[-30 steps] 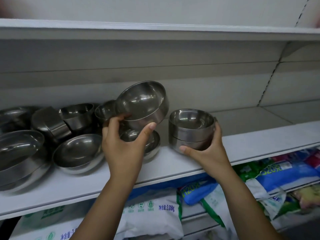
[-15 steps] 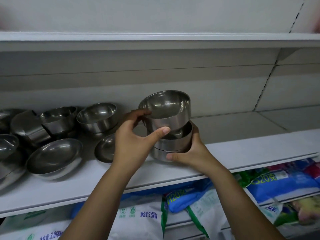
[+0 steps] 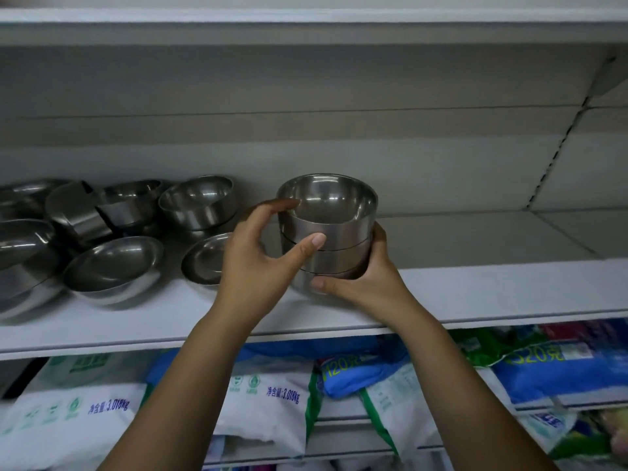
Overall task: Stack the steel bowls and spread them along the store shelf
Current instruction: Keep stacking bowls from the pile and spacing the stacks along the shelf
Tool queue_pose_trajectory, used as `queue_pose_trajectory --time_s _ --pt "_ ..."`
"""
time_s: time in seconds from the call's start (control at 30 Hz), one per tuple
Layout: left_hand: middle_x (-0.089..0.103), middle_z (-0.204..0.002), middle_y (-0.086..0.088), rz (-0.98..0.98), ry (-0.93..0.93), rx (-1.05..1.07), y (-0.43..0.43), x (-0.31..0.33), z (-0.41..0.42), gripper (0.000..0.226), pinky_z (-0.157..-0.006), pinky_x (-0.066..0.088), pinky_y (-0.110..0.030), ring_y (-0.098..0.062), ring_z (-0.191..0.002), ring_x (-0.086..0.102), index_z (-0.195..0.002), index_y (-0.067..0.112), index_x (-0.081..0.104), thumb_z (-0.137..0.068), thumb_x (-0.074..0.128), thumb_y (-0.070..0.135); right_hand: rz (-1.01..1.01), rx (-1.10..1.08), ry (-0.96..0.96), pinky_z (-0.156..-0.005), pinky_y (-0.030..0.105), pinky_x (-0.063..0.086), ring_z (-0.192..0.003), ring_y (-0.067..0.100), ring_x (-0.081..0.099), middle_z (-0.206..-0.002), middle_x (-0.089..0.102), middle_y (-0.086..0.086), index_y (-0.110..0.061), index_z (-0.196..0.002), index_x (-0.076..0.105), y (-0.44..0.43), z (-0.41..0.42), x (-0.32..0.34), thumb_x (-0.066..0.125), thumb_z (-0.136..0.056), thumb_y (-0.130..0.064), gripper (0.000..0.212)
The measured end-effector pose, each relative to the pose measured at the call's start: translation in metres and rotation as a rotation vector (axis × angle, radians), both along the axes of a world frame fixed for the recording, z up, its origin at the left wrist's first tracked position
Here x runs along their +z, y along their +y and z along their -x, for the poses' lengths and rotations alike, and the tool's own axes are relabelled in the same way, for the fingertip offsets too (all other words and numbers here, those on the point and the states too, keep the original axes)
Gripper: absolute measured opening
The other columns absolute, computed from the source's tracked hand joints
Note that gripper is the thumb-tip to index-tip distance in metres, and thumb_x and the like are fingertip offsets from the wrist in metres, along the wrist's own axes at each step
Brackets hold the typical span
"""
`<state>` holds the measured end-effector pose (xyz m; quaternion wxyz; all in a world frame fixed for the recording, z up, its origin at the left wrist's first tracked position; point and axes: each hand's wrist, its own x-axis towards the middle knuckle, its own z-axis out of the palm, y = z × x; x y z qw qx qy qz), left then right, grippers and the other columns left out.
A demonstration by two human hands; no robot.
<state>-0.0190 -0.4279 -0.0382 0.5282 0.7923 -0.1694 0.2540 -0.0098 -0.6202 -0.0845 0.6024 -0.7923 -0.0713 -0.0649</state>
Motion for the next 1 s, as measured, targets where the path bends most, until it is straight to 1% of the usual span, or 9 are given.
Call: queue_pose_trajectory --time_s 0.2,0.33,0.4,0.5,0.57,0.63,0.77,0.83,1.0 --pt "0.062 -0.133 0.017 0.023 0.059 -0.002 -0.005 -0.005 0.007 0.057 -0.108 0.046 -0.026 0.0 -0.126 0.055 -0.138 0.032 0.057 -0.086 0.078 0.038 -0.044 0.0 -0.021 -0.093 0.015 0.051 -0.119 -0.009 0.054 -0.136 0.051 -0.023 -0.04 -0.151 0.016 0.002 0.003 0.0 0.099 -0.059 -0.036 0.124" --pt "0.058 -0.142 0.016 0.046 0.098 -0.045 -0.007 -0.007 0.01 0.065 -0.113 0.044 -0.036 -0.002 -0.132 0.052 -0.146 0.031 0.048 -0.088 0.077 0.036 -0.053 -0.001 -0.034 -0.093 0.015 0.052 -0.12 -0.009 0.055 -0.138 0.051 -0.023 -0.043 -0.15 0.017 0.004 0.004 -0.001 0.099 -0.057 -0.039 0.124" --pt "0.057 -0.141 0.018 0.061 0.117 -0.055 -0.008 -0.005 0.011 0.067 -0.113 0.043 -0.035 0.0 -0.131 0.052 -0.144 0.035 0.047 -0.086 0.079 0.038 -0.052 -0.015 -0.035 -0.09 0.013 0.051 -0.12 -0.007 0.055 -0.137 0.052 -0.022 -0.043 -0.15 0.018 0.004 0.006 -0.001 0.099 -0.056 -0.041 0.125" --pt "0.058 -0.137 0.023 0.108 0.161 -0.067 -0.01 0.004 0.009 0.069 -0.111 0.046 -0.035 0.003 -0.127 0.054 -0.137 0.047 0.044 -0.079 0.082 0.045 -0.043 -0.047 -0.053 -0.082 0.007 0.048 -0.116 -0.012 0.053 -0.131 0.052 -0.028 -0.041 -0.15 0.021 0.003 0.01 0.001 0.1 -0.055 -0.041 0.123" --pt "0.062 -0.132 0.02 0.129 0.195 -0.103 -0.011 0.009 0.007 0.068 -0.106 0.051 -0.038 -0.001 -0.124 0.059 -0.134 0.048 0.048 -0.076 0.084 0.047 -0.047 -0.067 -0.061 -0.085 0.011 0.049 -0.116 -0.007 0.056 -0.13 0.055 -0.025 -0.041 -0.149 0.025 0.001 0.013 0.001 0.1 -0.053 -0.041 0.121" --pt "0.066 -0.127 0.017 0.151 0.208 -0.135 -0.013 0.01 0.007 0.064 -0.101 0.054 -0.036 -0.002 -0.118 0.063 -0.131 0.044 0.052 -0.077 0.085 0.04 -0.052 -0.082 -0.059 -0.087 0.015 0.05 -0.117 -0.004 0.058 -0.131 0.058 -0.022 -0.042 -0.147 0.028 -0.001 0.016 0.002 0.101 -0.051 -0.042 0.12" --pt "0.066 -0.127 0.015 0.158 0.188 -0.168 -0.015 0.014 0.009 0.065 -0.097 0.055 -0.029 -0.001 -0.116 0.064 -0.133 0.04 0.054 -0.076 0.085 0.035 -0.075 -0.112 -0.069 -0.094 0.023 0.055 -0.12 0.001 0.06 -0.133 0.059 -0.019 -0.043 -0.146 0.03 -0.001 0.022 0.006 0.101 -0.05 -0.042 0.119" --pt "0.067 -0.127 0.014 0.158 0.208 -0.211 -0.014 0.019 0.009 0.067 -0.096 0.055 -0.027 -0.001 -0.116 0.064 -0.134 0.038 0.055 -0.074 0.085 0.035 -0.108 -0.142 -0.063 -0.097 0.026 0.056 -0.118 -0.002 0.06 -0.132 0.06 -0.02 -0.044 -0.146 0.032 -0.002 0.029 0.007 0.101 -0.051 -0.038 0.118" --pt "0.071 -0.122 0.012 0.147 0.246 -0.365 -0.025 0.024 0.014 0.065 -0.096 0.056 -0.03 -0.005 -0.115 0.067 -0.133 0.033 0.061 -0.072 0.082 0.032 -0.142 -0.216 -0.044 -0.1 0.034 0.056 -0.122 0.001 0.06 -0.134 0.06 -0.022 -0.051 -0.147 0.032 -0.021 0.058 0.007 0.102 -0.05 -0.036 0.121"
